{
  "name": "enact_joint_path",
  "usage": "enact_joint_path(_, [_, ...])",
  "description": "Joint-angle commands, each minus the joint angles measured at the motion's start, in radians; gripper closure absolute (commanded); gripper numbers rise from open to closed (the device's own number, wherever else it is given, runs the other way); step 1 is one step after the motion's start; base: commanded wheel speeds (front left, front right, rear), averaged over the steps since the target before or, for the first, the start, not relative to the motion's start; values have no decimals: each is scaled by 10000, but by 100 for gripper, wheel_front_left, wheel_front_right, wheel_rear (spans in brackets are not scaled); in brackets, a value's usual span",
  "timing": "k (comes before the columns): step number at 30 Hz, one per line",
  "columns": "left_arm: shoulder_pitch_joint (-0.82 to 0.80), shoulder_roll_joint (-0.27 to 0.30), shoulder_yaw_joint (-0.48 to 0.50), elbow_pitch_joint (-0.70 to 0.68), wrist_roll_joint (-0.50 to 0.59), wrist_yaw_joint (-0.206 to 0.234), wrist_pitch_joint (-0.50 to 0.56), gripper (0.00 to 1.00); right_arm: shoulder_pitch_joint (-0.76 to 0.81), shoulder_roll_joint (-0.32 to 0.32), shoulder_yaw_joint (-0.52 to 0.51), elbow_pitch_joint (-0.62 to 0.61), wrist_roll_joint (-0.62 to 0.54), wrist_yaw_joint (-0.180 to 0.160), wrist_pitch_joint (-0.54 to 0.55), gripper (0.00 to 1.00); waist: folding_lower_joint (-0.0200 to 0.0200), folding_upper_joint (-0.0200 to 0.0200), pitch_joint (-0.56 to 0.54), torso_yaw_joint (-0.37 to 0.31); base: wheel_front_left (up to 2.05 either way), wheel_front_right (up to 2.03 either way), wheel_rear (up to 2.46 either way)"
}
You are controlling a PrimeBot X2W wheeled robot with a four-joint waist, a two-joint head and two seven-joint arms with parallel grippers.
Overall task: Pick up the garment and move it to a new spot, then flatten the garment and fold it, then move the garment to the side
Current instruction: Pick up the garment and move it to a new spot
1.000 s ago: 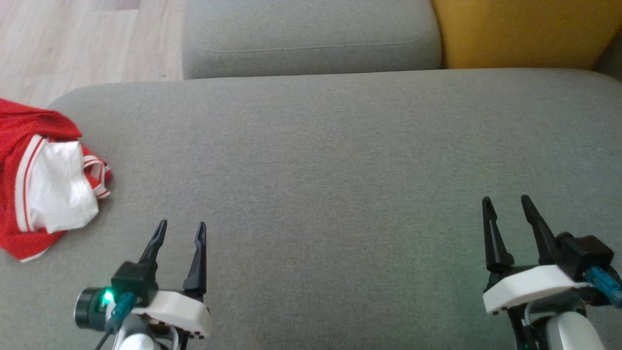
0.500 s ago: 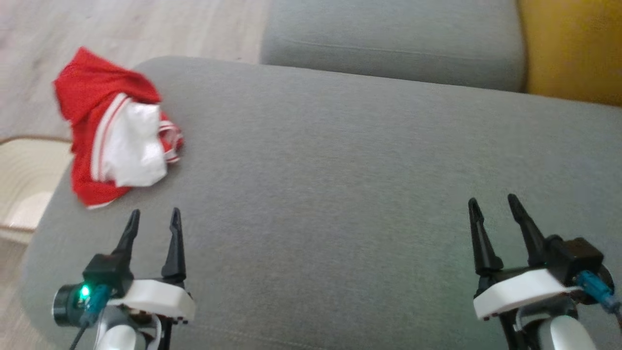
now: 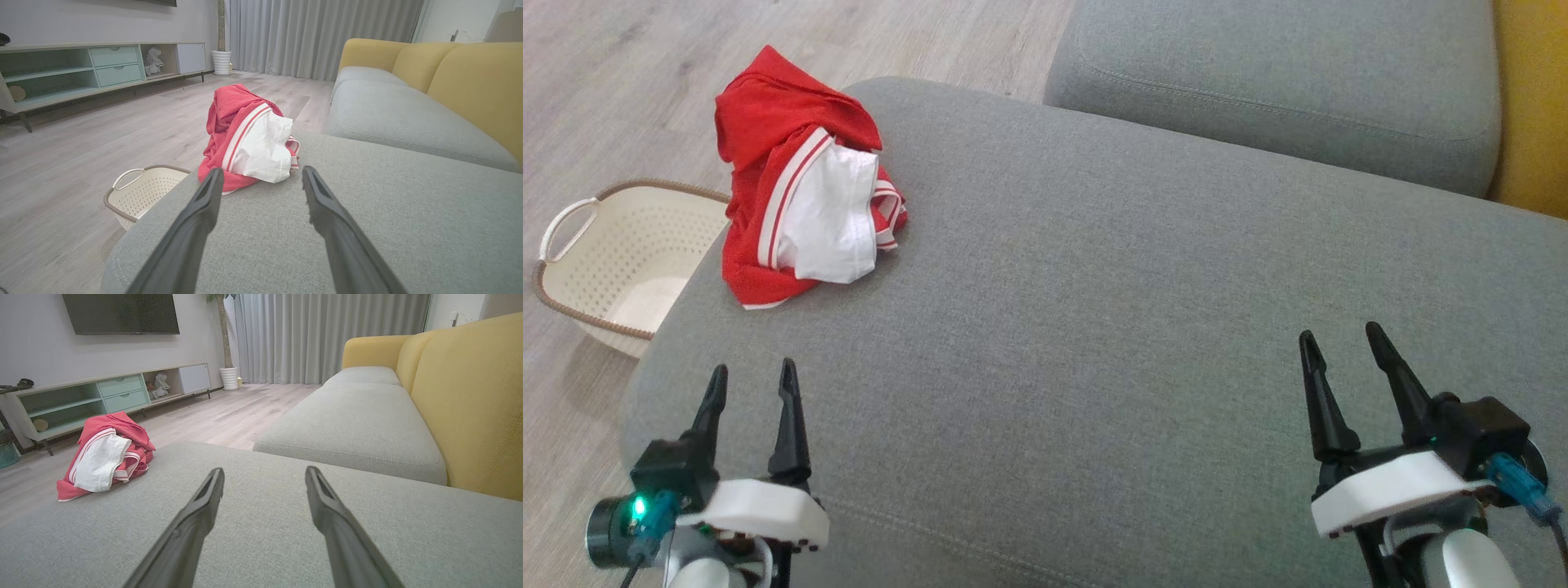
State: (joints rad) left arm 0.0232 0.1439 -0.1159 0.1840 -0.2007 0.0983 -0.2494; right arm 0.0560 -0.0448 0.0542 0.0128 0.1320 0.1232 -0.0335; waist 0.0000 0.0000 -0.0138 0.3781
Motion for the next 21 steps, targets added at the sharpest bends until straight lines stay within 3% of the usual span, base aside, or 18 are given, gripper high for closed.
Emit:
enact_joint_path(1, [-396, 119, 361, -329, 12, 69, -124, 0, -156, -55, 186, -374, -7, 75, 43, 0, 0, 0, 10, 10, 0, 0, 0])
enact_joint_path(12, [-483, 36, 461, -185, 6, 5, -124, 0, -124, -55, 174, -386, 71, 75, 133, 0, 0, 0, 288, -41, 0, 0, 0])
enact_joint_path(21, [-2085, -42, 895, 510, -178, -140, -124, 0, -854, -55, 46, -996, -563, 75, 655, 0, 0, 0, 1990, -393, 0, 0, 0])
